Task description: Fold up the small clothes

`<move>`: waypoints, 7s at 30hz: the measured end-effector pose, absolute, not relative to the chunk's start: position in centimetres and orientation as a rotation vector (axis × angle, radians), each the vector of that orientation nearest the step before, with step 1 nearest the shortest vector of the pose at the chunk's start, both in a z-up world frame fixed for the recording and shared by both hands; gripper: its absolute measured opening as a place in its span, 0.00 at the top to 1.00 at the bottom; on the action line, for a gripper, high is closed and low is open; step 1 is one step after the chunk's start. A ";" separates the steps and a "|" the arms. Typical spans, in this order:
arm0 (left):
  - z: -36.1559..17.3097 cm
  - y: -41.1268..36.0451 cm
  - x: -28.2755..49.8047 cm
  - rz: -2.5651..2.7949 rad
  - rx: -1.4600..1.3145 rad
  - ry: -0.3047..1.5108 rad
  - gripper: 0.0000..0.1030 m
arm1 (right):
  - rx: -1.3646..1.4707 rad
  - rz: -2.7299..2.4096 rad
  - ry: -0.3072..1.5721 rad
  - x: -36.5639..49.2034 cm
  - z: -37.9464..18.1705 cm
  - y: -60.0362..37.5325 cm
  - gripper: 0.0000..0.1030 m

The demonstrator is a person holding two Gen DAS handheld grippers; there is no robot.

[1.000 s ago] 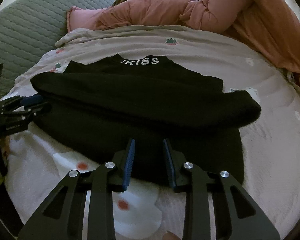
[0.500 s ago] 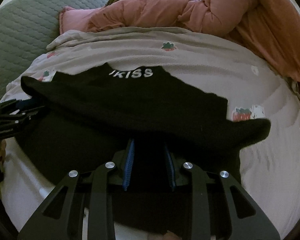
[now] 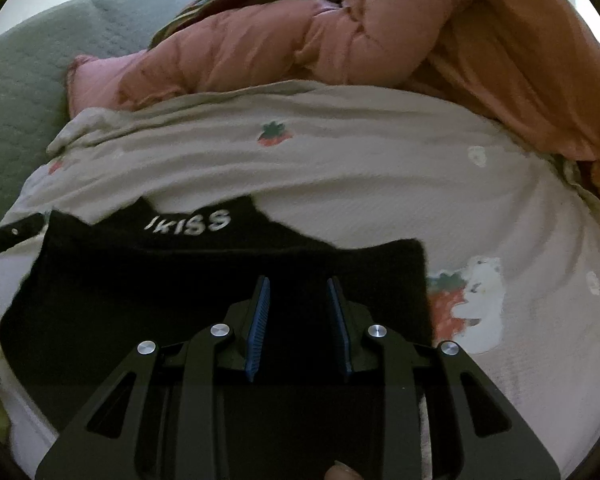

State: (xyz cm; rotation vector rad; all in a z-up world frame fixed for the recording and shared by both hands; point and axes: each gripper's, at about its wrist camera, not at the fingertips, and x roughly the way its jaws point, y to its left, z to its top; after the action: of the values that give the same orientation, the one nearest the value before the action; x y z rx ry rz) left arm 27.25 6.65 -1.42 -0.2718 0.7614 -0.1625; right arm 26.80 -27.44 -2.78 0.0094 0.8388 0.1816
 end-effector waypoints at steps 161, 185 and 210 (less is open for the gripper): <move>-4.0 11.7 15.4 0.050 -0.143 0.856 0.09 | -0.284 0.487 0.803 12.2 -1.8 -9.9 0.07; -4.2 13.4 20.6 0.102 -0.144 0.914 0.09 | -0.578 0.469 0.778 14.8 -7.5 -1.1 0.05; -4.0 10.8 24.7 0.046 -0.127 0.974 0.09 | -0.504 0.521 0.641 14.8 -5.0 -2.6 0.81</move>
State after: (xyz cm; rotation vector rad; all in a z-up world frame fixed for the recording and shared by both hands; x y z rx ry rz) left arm 24.73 10.78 -4.02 -0.1269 0.9735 0.0462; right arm 14.79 -2.59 -5.05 -0.5036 0.6405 0.5209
